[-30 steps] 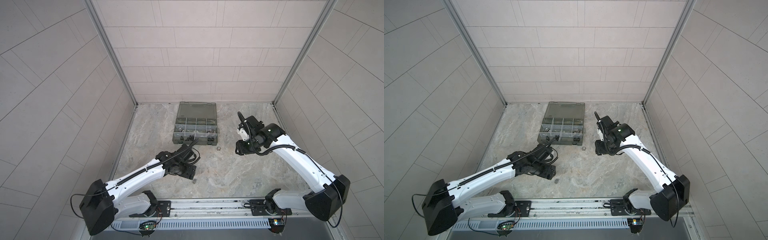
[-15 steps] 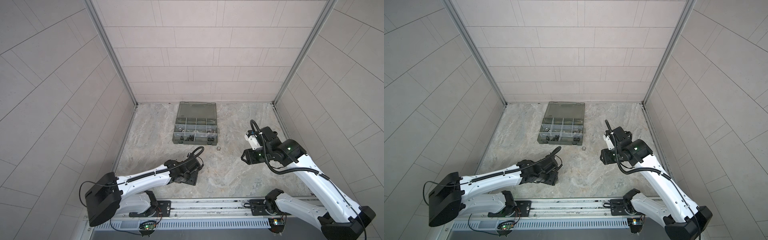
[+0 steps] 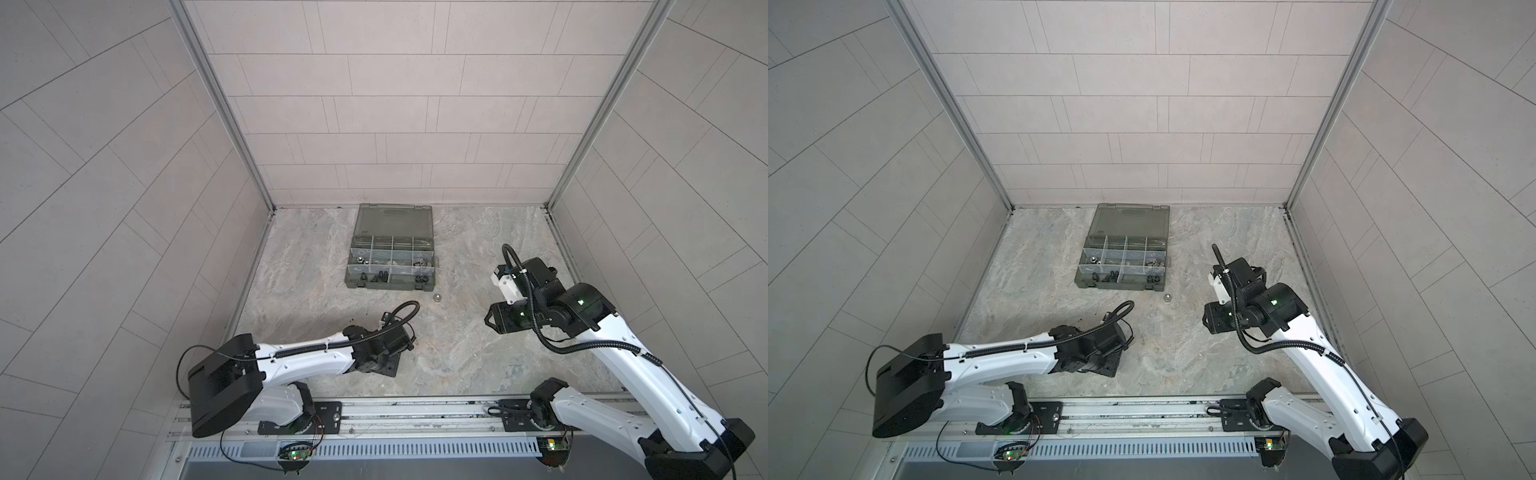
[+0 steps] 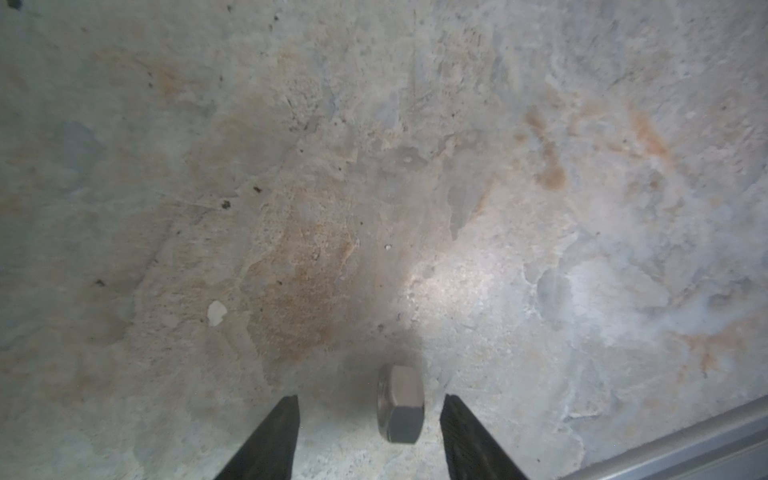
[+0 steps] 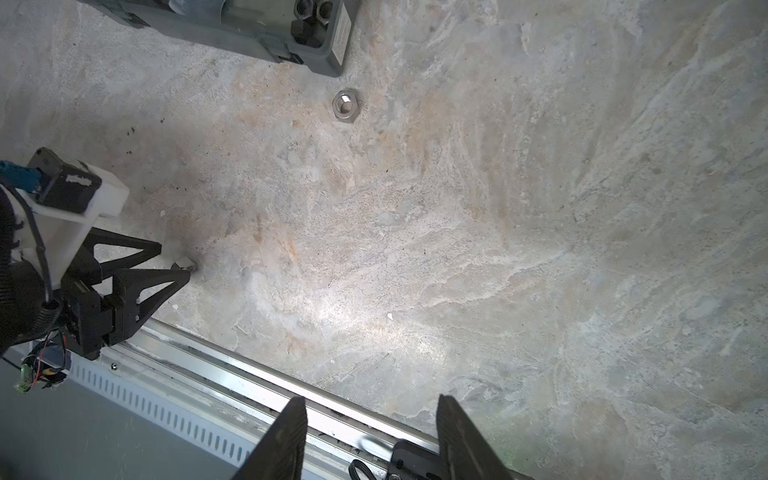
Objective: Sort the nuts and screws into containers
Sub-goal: 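Move the left gripper down to the silver hex nut nearer the robot, then close the left gripper on the silver hex nut and lift it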
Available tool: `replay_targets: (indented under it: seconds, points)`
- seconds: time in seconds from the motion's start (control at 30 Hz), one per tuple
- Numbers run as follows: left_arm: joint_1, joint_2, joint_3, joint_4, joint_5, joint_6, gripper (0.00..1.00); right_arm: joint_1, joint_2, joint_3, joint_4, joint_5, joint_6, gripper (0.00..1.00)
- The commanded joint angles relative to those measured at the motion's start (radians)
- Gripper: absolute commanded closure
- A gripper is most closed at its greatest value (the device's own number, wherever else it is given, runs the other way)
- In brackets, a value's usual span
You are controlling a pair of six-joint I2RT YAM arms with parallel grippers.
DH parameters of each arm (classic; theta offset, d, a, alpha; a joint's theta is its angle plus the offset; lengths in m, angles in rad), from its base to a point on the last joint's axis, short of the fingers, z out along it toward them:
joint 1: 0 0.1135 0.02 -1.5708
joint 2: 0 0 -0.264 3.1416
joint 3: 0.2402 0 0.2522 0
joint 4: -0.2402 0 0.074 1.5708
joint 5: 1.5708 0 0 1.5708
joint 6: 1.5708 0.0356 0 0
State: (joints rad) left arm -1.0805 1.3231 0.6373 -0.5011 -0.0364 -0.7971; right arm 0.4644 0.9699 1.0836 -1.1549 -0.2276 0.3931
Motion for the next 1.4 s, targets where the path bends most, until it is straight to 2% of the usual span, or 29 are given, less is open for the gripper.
replay_targets:
  seconds: [0.0,0.1,0.53,0.6,0.67,0.73,0.77,0.8,0.83,1.07,1.23,1.37]
  points:
    - [-0.004,0.019,-0.011,0.017,-0.029,-0.017,0.40,0.003,-0.019,-0.004,-0.029,0.023,-0.010,0.48]
    - [-0.004,0.023,-0.014,0.019,-0.031,-0.019,0.41,0.002,-0.025,-0.008,-0.035,0.026,-0.010,0.48]
    - [-0.003,0.042,-0.025,0.029,-0.019,-0.029,0.61,-0.003,-0.036,-0.028,-0.045,0.034,-0.025,0.48]
    - [-0.004,0.044,-0.025,0.029,-0.020,-0.030,0.71,-0.004,-0.040,-0.031,-0.048,0.034,-0.026,0.48]
    - [-0.004,0.047,-0.024,0.028,-0.020,-0.032,0.73,-0.006,-0.043,-0.031,-0.049,0.033,-0.026,0.47]
    - [-0.003,0.048,-0.024,0.026,-0.014,-0.033,0.84,-0.006,-0.044,-0.030,-0.048,0.032,-0.026,0.47]
    - [-0.005,0.050,-0.024,0.023,-0.015,-0.033,0.86,-0.006,-0.044,-0.031,-0.047,0.031,-0.026,0.47]
    - [-0.005,0.053,-0.023,0.024,-0.011,-0.031,0.96,-0.007,-0.043,-0.030,-0.046,0.030,-0.027,0.46]
    - [-0.005,0.054,-0.019,0.018,-0.011,-0.028,1.00,-0.007,-0.042,-0.031,-0.046,0.031,-0.028,0.46]
    - [-0.003,0.064,0.042,-0.048,-0.018,-0.006,1.00,-0.012,-0.025,-0.011,-0.046,0.026,-0.031,0.45]
    - [0.005,0.082,0.212,-0.222,-0.119,0.036,1.00,-0.018,0.002,0.039,-0.059,0.031,-0.042,0.45]
    - [0.085,0.118,0.356,-0.327,-0.144,0.129,1.00,-0.021,0.031,0.081,-0.070,0.038,-0.055,0.46]
